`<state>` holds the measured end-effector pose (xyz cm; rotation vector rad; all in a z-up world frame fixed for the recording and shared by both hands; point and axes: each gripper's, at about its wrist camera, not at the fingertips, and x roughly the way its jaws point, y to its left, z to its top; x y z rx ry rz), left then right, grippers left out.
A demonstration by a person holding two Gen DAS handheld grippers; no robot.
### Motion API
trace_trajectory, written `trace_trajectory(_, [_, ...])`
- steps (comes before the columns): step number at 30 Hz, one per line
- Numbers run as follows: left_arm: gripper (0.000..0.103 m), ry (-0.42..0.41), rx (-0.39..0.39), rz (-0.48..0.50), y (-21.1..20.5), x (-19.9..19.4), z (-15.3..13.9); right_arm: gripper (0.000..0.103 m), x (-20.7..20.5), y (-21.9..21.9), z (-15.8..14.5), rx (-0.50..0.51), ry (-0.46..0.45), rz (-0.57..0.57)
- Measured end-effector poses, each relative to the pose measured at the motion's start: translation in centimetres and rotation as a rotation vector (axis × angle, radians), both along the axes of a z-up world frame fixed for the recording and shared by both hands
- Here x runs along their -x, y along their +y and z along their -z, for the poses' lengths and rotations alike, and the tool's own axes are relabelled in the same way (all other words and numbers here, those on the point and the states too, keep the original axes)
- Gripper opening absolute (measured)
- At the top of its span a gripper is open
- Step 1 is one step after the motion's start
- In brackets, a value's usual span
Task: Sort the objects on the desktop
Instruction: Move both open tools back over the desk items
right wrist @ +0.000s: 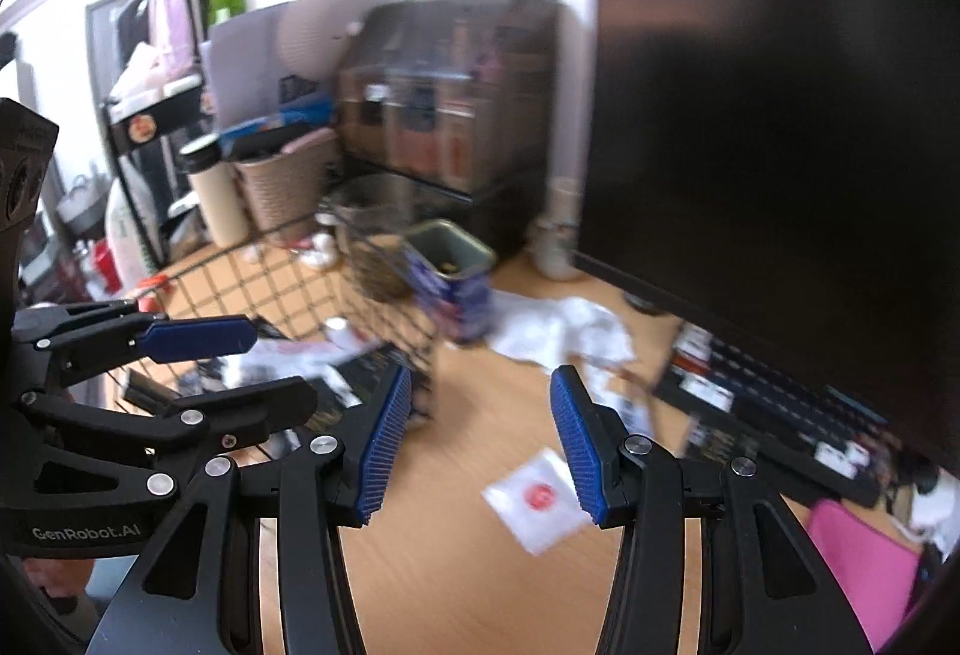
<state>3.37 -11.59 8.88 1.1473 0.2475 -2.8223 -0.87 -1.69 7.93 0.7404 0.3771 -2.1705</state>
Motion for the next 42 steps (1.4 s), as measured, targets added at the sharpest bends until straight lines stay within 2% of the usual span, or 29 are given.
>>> trace_trajectory(4, [0.062,-0.026,0.007,0.050,2.7,2.1,1.1,0.048,1.5,3.2,1.1,-0.012,-0.021,0.054])
trace_trajectory(8, [0.064,-0.082,0.040,0.103,5.4,4.8,3.6,0.048,3.3,5.9,2.6,-0.031,-0.044,0.107])
trace_trajectory(14, [0.065,-0.209,0.043,0.142,6.4,9.0,8.7,0.048,6.2,8.3,5.8,-0.074,-0.094,0.155])
trace_trajectory(17, [0.065,-0.241,0.040,0.145,6.5,10.4,10.1,0.048,7.7,8.5,7.2,-0.092,-0.112,0.170])
trace_trajectory(23, [0.065,-0.266,0.010,0.132,6.1,13.4,10.9,0.048,11.1,7.6,9.1,-0.124,-0.128,0.191])
trace_trajectory(27, [0.065,-0.279,-0.001,0.114,6.0,15.4,10.6,0.048,14.2,7.6,9.9,-0.096,-0.182,0.233])
trace_trajectory(32, [0.065,-0.296,-0.064,0.053,5.8,17.7,11.2,0.050,16.4,6.7,10.6,-0.114,-0.180,0.261])
trace_trajectory(37, [0.065,-0.323,-0.076,0.004,5.4,19.4,12.4,0.051,18.4,6.2,11.8,-0.128,-0.180,0.324])
trace_trajectory(42, [0.076,-0.320,-0.056,-0.035,4.8,20.1,13.0,0.052,19.9,6.4,13.2,-0.102,-0.235,0.340])
